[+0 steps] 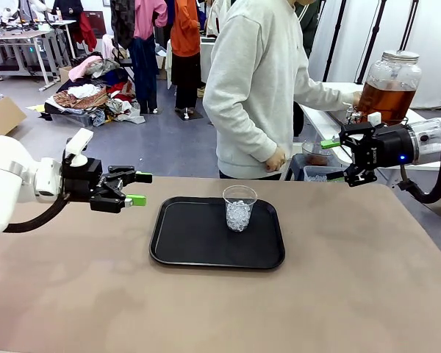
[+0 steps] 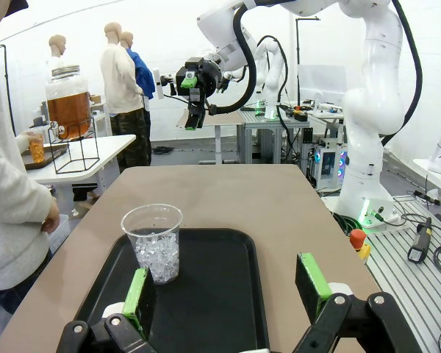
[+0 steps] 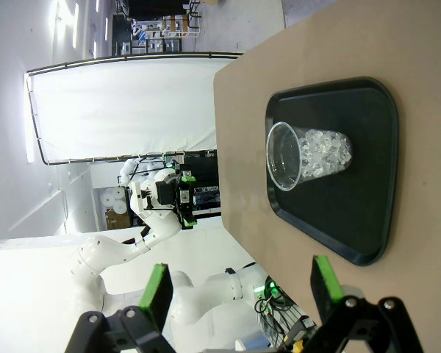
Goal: Pour the drink into the iced cup.
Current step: Pick up the iced cup indicated by the human and present it to them.
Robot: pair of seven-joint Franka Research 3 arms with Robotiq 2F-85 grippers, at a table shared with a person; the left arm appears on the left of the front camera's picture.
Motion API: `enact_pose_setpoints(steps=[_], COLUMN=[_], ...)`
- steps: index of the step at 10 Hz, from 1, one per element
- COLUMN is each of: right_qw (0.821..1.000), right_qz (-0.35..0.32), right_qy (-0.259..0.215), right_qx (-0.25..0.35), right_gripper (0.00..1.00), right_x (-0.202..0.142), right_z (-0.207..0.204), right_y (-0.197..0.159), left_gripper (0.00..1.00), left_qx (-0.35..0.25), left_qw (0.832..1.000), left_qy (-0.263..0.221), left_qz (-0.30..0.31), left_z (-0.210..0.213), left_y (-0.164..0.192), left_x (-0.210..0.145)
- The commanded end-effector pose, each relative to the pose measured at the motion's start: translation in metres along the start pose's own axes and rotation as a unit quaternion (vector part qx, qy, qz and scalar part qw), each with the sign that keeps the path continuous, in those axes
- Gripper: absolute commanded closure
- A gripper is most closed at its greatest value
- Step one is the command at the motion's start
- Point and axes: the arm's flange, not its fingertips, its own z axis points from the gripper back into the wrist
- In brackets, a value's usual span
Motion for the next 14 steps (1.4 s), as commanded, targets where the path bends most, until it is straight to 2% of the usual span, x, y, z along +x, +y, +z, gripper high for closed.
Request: enact_pose_setpoints(steps=[1, 14], right_qw=[1.0, 1.0], right_qz=[0.002, 0.002], right_qy=[0.0, 0.0], right_qx=[0.001, 0.001], right_gripper=[0.0, 0.0], right_x=[0.0002, 0.0002], right_z=[0.0001, 0.0001], right_y=[0.0017, 0.0017], left_gripper=[0.0, 0.0], left_qx=[0.002, 0.002], left_qw=[1.0, 1.0], left_qy=[-0.002, -0.002], left_qz=[-0.005, -0.005], left_z=[0.0002, 0.0002], left_y=[-0.002, -0.002], left_x=[0.0016, 0.0016])
